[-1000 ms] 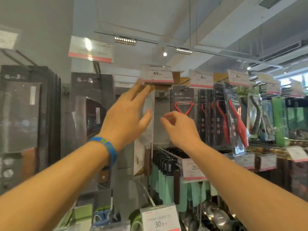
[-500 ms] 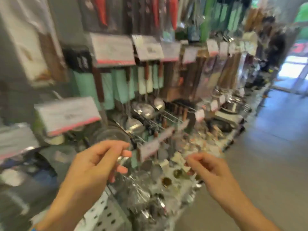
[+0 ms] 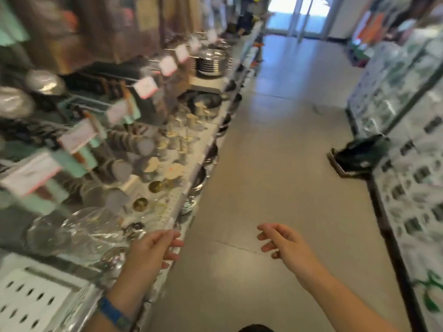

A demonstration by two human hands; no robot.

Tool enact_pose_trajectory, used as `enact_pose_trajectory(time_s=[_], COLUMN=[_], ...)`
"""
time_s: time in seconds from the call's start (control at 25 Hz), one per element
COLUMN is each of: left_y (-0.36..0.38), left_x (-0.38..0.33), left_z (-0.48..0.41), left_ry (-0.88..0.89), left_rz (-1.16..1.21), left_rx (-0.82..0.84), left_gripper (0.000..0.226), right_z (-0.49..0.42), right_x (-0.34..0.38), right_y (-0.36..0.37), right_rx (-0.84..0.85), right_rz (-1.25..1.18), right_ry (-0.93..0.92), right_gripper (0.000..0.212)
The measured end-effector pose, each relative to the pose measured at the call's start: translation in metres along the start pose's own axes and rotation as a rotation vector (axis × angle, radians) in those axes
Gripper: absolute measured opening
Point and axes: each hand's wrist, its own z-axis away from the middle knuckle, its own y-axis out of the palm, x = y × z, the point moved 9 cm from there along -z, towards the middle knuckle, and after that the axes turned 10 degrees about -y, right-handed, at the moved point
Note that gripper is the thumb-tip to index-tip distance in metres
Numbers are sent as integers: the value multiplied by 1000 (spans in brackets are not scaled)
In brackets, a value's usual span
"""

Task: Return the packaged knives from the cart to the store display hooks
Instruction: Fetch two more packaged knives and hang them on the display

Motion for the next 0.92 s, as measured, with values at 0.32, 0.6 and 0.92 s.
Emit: enact_pose_trajectory(time_s=[0.32, 0.6, 0.92], left_y=[277, 463, 629], left_x=[1, 13, 38], left_z=[-17, -1, 19], left_ry=[-83, -79, -18], left_rz=[-302, -569, -1020], left_rx=[368, 684, 1023], left_gripper=[27, 26, 26], right_z=[106, 212, 292], right_x=[-120, -204, -262], right_y=[-248, -343, -326], right_rx=[-442, -834, -1282], right_rz=[-127, -259, -412], right_ry=[218, 356, 639], right_gripper=[22, 20, 18])
